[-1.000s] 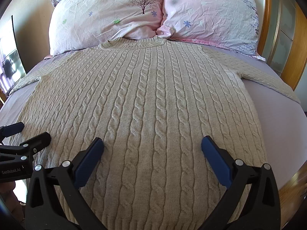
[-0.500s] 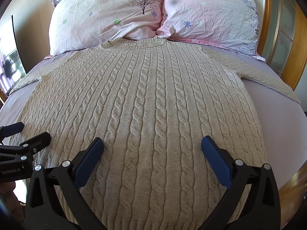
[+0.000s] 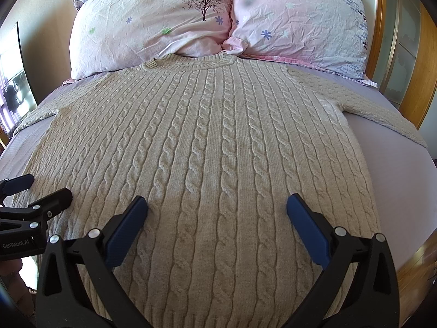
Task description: Fold small clothes
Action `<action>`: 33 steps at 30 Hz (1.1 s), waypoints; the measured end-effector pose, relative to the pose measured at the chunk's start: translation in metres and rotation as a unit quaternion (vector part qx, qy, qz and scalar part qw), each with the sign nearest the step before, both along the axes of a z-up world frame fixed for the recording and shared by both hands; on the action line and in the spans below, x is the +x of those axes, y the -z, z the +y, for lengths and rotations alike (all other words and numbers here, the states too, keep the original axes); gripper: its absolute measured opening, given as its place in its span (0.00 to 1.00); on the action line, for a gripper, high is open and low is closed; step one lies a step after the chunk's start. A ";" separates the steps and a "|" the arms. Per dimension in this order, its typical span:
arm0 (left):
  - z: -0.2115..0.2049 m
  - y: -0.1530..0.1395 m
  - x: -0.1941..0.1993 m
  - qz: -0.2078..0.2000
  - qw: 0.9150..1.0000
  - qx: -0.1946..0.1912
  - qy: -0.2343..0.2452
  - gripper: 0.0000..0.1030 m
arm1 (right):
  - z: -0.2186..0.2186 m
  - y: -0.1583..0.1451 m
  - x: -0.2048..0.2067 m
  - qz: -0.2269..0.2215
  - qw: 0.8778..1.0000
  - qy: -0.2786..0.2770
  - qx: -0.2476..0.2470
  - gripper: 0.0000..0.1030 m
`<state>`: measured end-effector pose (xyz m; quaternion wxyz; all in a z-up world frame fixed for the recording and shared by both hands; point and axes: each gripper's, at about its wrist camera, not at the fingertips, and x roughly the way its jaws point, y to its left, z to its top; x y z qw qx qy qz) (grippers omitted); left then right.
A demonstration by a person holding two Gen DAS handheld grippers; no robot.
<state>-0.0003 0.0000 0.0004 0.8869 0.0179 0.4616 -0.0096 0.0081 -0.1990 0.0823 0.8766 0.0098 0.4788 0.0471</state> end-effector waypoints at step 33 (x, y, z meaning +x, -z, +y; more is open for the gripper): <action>0.001 0.000 0.002 0.003 1.000 0.001 0.000 0.99 | -0.001 -0.001 0.003 0.011 1.000 -0.004 -0.003 0.98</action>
